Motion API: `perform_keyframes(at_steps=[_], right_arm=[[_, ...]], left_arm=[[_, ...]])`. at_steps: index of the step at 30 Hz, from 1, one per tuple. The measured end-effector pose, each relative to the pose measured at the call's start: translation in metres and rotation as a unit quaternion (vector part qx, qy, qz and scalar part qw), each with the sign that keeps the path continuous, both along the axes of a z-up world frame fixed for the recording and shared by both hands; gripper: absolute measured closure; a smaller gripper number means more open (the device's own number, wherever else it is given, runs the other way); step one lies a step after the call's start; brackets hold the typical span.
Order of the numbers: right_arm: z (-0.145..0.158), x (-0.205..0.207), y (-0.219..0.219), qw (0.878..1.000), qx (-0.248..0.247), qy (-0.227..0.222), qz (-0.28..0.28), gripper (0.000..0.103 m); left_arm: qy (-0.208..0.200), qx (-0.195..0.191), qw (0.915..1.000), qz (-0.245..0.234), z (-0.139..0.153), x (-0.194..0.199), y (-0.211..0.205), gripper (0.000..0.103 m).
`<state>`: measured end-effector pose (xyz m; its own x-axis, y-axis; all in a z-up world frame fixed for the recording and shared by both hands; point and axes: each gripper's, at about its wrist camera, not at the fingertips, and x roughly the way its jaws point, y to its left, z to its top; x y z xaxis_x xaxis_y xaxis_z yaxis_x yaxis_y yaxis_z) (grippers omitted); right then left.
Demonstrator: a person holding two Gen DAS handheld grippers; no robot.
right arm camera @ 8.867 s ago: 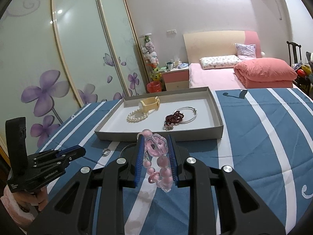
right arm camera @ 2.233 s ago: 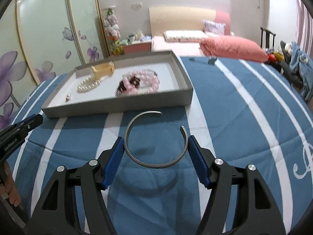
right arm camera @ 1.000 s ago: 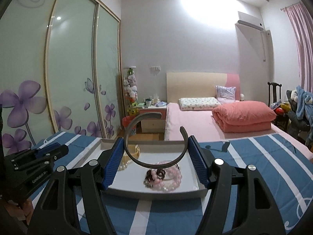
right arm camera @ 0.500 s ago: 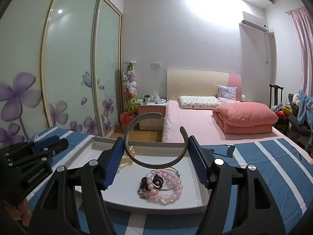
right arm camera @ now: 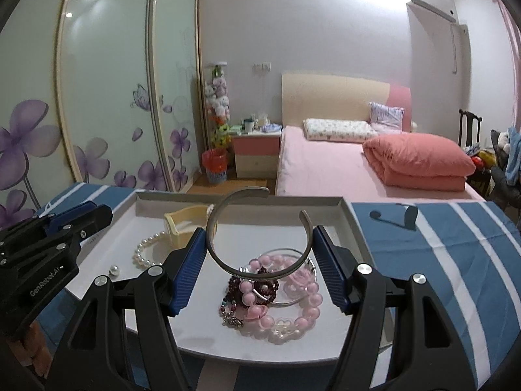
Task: Organize jewelry
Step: 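Carry the cuff bangle into the tray with the right tool while the left tool places the ring there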
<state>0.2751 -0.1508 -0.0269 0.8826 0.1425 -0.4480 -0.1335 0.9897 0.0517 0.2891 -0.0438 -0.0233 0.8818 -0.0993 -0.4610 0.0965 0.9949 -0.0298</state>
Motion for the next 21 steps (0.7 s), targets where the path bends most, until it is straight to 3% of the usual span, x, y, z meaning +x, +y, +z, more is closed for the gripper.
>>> perform_keyframes(at_steps=[4, 6, 21], right_arm=[[-0.0056, 0.0079, -0.0016, 0.999, 0.012, 0.033, 0.006, 0.033], [-0.0044, 0.0067, -0.0014, 0.999, 0.018, 0.029, 0.003, 0.025], [-0.0013, 0.0074, -0.0069, 1.000, 0.016, 0.025, 0.001, 0.025]], left_arm=[[0.009, 0.002, 1.0000, -0.001, -0.0033, 0.0073, -0.0018, 0.076], [0.012, 0.002, 0.9999, 0.001, -0.0052, 0.0093, -0.0020, 0.068], [0.018, 0.002, 0.9998, 0.006, -0.0070, 0.0110, 0.0010, 0.068]])
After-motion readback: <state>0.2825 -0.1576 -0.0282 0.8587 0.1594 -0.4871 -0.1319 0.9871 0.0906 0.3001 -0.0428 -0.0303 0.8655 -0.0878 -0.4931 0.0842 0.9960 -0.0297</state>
